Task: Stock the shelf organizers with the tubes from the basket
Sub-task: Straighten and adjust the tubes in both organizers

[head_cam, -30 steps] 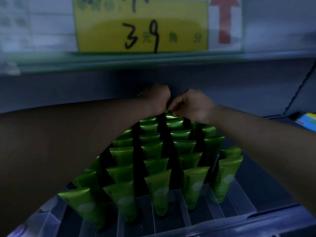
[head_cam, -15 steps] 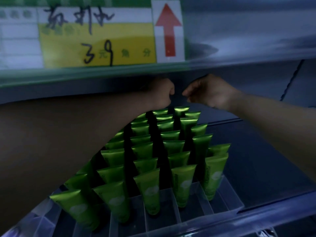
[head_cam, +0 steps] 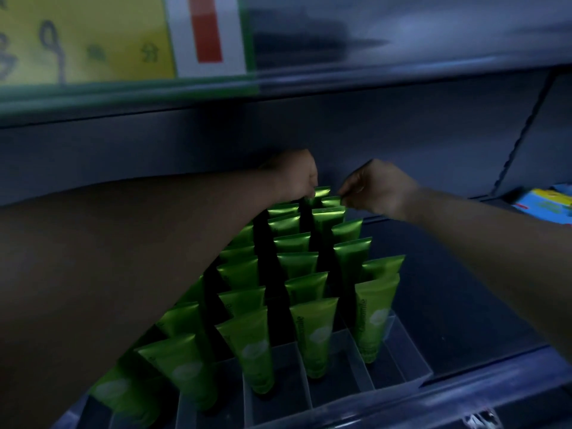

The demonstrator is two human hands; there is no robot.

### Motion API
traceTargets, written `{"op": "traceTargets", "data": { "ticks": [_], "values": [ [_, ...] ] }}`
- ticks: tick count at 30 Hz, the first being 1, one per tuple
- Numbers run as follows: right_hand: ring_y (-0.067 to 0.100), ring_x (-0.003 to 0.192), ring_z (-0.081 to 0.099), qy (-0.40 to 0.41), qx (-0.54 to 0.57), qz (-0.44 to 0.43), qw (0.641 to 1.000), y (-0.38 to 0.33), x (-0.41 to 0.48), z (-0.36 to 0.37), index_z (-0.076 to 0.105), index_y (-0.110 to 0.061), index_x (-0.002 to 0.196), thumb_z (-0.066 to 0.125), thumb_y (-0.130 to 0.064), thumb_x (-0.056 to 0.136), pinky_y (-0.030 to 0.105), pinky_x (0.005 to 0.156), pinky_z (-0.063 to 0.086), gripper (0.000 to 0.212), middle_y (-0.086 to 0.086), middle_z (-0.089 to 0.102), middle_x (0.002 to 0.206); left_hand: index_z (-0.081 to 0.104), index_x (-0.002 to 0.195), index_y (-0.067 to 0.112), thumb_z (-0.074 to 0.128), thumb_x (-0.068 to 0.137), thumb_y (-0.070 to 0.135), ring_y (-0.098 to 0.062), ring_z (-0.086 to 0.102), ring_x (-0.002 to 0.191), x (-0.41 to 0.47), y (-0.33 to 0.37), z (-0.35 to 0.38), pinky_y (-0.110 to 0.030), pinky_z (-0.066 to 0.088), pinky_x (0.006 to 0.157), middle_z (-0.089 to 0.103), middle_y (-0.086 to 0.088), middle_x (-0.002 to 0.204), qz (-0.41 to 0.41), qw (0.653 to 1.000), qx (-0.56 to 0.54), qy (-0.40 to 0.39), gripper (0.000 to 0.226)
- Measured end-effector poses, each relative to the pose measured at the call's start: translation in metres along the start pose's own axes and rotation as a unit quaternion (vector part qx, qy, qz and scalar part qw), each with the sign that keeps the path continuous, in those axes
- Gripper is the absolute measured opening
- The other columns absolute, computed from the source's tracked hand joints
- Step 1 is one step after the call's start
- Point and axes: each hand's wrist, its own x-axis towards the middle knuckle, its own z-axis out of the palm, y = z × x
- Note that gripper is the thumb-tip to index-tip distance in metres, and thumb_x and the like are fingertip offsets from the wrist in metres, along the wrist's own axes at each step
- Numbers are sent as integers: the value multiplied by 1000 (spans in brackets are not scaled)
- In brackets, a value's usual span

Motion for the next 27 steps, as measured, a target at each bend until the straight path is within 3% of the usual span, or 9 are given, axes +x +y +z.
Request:
{"op": "traceTargets", "data": {
  "ticks": [2,4,5,7,9,13,18,22,27],
  "values": [
    [-3,64,53,4,-1,11,1000,3,1,4,74,-15,91,69,-11,81,8,50,36,12,-6,59,71,73,95,9,72,78,12,-18,65,91,0,0,2,-26,49,78,72,-6,98,-3,1000,6,-1,18],
    [-7,50,55,6,24,18,1000,5,3,8,74,-14,88,68,-10,81,5,51,41,10,-1,64,69,74,92,10,72,77,12,-19,66,87,0,1,3,-24,47,73,72,-7,93,-8,1000,12,8,14],
    [-8,49,56,7,41,20,999,6,4,9,74,-13,87,68,-9,82,6,58,46,9,3,68,71,74,90,10,72,77,13,-19,66,86,0,1,3,-23,46,72,72,-7,91,-9,1000,14,13,13],
    [3,63,65,5,83,32,996,6,5,12,74,-11,87,67,-7,82,22,74,56,9,10,71,78,74,89,12,72,78,13,-19,66,84,-1,1,3,-23,46,71,72,-6,88,-12,1000,17,18,11],
    [16,66,67,-1,114,43,993,4,5,14,73,-9,87,68,-6,82,29,72,58,8,10,69,75,74,87,13,70,79,14,-20,66,84,-2,1,3,-23,46,71,72,-6,87,-12,999,23,23,9],
    [12,56,59,-7,144,48,988,-2,6,15,71,-12,85,71,-7,80,15,54,53,7,3,63,69,74,86,16,64,82,14,-24,66,88,-2,2,3,-30,52,78,71,-7,92,-8,999,33,38,11],
    [15,67,61,-14,130,27,991,-5,7,16,73,-13,90,70,-9,81,14,55,53,10,5,65,76,73,87,17,68,80,16,-24,66,89,-2,3,3,-28,48,74,71,-6,95,-6,998,44,45,8],
    [6,54,58,-22,137,30,990,-5,7,15,73,-12,93,70,-10,82,13,52,53,12,7,65,78,73,85,18,70,78,17,-23,66,85,-2,2,3,-26,48,71,72,-5,92,-7,998,49,49,7],
    [10,60,57,-38,148,38,988,-8,6,14,73,-12,96,70,-11,82,12,50,51,14,4,63,75,73,86,18,71,79,18,-23,66,86,-3,1,5,-24,45,70,72,-5,93,-7,997,50,53,8]
  ]
}}
